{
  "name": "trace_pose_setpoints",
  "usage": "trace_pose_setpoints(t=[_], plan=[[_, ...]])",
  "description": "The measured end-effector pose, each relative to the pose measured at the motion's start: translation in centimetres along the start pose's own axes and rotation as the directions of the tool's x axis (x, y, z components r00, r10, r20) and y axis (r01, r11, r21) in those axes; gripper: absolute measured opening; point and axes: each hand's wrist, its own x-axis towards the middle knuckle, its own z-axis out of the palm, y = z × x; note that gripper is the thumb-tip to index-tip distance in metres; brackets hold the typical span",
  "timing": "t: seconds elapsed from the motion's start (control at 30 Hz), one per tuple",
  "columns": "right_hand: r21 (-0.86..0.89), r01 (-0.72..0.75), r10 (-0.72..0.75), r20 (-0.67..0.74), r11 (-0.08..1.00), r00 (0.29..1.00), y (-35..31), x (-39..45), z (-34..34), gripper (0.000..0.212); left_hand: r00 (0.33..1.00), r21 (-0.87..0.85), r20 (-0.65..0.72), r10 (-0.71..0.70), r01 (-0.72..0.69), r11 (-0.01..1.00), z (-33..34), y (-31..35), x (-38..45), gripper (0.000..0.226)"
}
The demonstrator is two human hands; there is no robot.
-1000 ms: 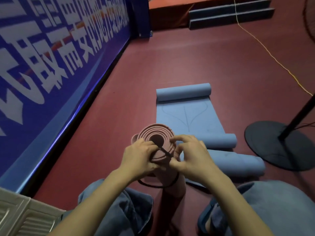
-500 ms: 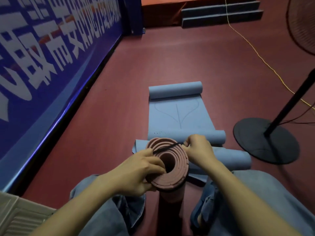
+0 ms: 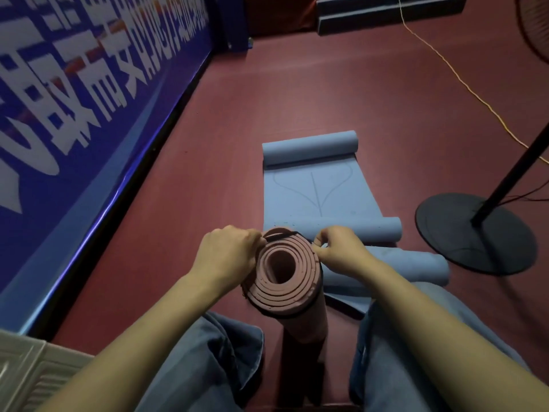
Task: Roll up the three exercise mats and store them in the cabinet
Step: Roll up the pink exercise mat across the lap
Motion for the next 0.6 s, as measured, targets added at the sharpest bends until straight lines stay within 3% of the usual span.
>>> trace_pose_setpoints(t=[0.13, 0.3, 0.4, 0.5, 0.6], plan=[[-0.065, -0.008, 0.007, -0.016, 0.998, 1.000, 0.5, -0.4, -0.4, 0.023, 0.995, -0.006, -0.088, 0.038, -0.039, 0.999, 0.6, 0.4, -0.7, 0.041], [0.162, -0.074, 0.104, -0.189, 0.984, 0.976, 1.1, -1.3, 0.8, 0.035, 0.999, -0.003, -0.012, 0.046, -0.046, 0.999, 0.2, 2.1, -1.4, 0.059], [0.229, -0.059, 0.105, -0.192, 0.972, 0.976, 1.0, -0.8, 1.9, 0.026, 0.999, 0.184, 0.048, -0.016, 0.007, 0.983, -0.4, 2.5, 0.1, 0.041], [0.198, -0.023, 0.066, -0.210, 0.980, 0.976, 0.7, -0.1, 2.5, 0.018, 0.997, 0.197, 0.075, -0.001, -0.014, 0.980, -1.2, 2.1, 1.3, 0.021], [0.176, -0.026, 0.062, -0.200, 0.984, 0.978, 0.6, 0.4, 2.4, 0.018, 0.998, 0.219, 0.065, 0.014, -0.027, 0.975, 0.1, 1.0, 1.1, 0.032]])
